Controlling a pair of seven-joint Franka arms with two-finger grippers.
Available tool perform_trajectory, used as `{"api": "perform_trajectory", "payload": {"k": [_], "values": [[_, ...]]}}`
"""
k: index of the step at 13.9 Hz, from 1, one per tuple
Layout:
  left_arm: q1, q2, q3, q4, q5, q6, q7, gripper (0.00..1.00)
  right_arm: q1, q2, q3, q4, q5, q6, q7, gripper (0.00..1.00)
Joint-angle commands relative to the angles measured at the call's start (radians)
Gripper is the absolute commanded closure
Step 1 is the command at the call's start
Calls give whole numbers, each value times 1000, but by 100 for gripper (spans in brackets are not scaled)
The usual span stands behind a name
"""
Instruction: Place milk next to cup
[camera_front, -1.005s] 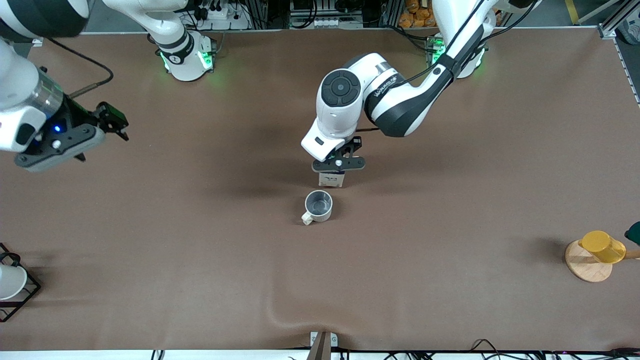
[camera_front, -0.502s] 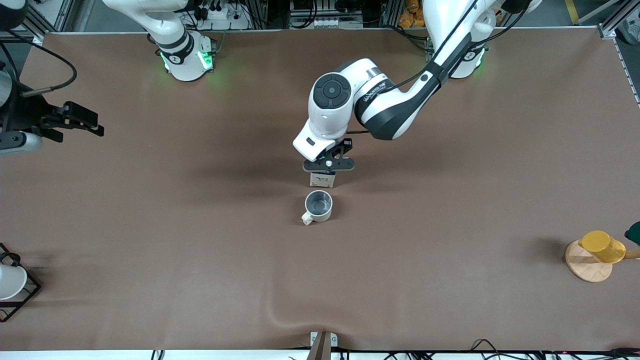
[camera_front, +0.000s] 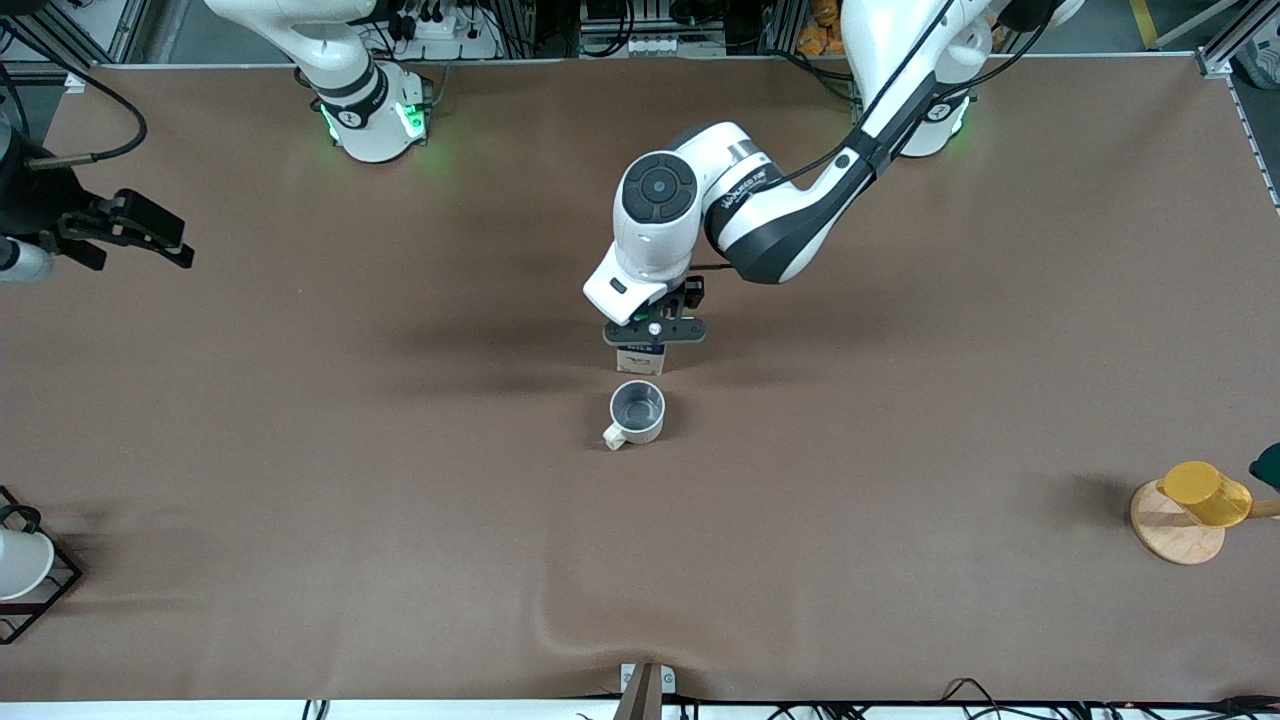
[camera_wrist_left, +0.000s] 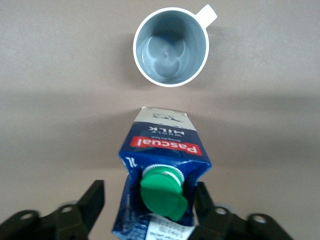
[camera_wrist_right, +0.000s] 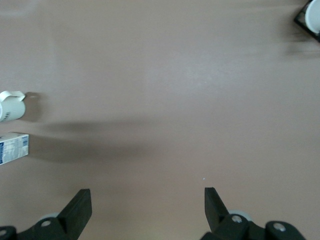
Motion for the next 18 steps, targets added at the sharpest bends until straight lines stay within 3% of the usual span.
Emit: {"api": "perform_trajectory", "payload": {"k": [1,5,9,18], "values": [[-7,-11,4,24,12,-2,-22,0,2,-22,-5,-25,-46,15,9,0],[18,-122,4,41,-20,-95,-39,0,-6,-22,-8,-25,-60,5,-6,0],[232,-269,-1,36,-14,-186,9,0,-3,-21,-54,-23,-43,-5,-5,0],[590,-392,4,39,-6,-315,641,0,0,-10,-57,-22,-34,-5,-6,0]]}}
